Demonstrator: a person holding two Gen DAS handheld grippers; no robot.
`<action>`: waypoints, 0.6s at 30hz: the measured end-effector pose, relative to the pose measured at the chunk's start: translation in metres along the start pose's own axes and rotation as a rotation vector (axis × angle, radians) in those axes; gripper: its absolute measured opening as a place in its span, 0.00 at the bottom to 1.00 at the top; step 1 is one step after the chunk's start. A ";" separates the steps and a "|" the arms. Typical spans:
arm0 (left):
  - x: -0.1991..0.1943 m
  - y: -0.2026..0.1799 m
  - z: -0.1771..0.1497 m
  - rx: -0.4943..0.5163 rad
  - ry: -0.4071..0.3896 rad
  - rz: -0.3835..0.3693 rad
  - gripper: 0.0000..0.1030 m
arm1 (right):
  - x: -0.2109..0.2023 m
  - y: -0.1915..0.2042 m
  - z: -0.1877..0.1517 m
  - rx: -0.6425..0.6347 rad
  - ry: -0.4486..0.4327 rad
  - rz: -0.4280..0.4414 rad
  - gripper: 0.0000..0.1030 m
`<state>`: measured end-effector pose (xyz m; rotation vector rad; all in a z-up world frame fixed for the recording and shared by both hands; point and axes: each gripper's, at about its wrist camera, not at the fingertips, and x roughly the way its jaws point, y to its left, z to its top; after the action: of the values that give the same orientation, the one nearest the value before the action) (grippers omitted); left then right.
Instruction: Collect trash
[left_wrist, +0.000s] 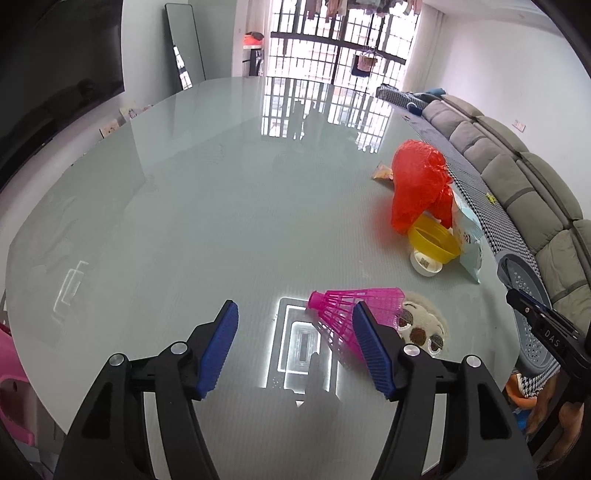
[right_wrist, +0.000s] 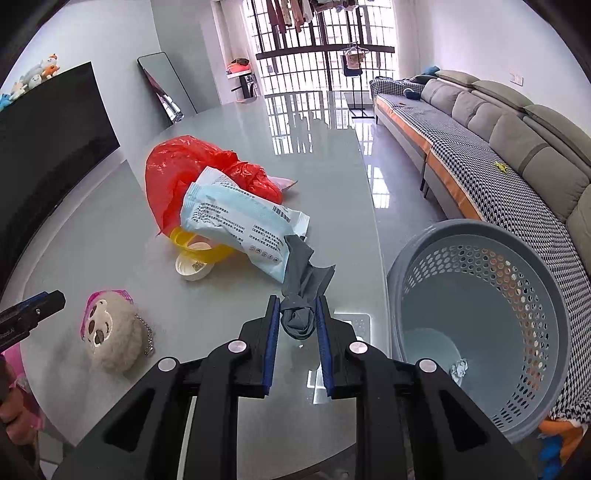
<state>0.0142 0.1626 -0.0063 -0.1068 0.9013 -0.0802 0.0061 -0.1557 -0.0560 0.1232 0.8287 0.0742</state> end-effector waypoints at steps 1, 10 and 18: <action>0.001 -0.001 -0.001 0.002 0.006 -0.015 0.61 | 0.000 0.001 0.000 -0.001 0.000 -0.001 0.19; 0.006 -0.028 -0.022 0.063 0.044 -0.066 0.61 | 0.000 0.007 0.000 -0.018 0.004 -0.006 0.19; 0.009 -0.047 -0.036 0.092 0.070 -0.062 0.61 | -0.007 0.005 -0.001 -0.017 -0.007 0.003 0.19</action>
<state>-0.0104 0.1126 -0.0294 -0.0463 0.9625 -0.1835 0.0007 -0.1511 -0.0513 0.1092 0.8204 0.0834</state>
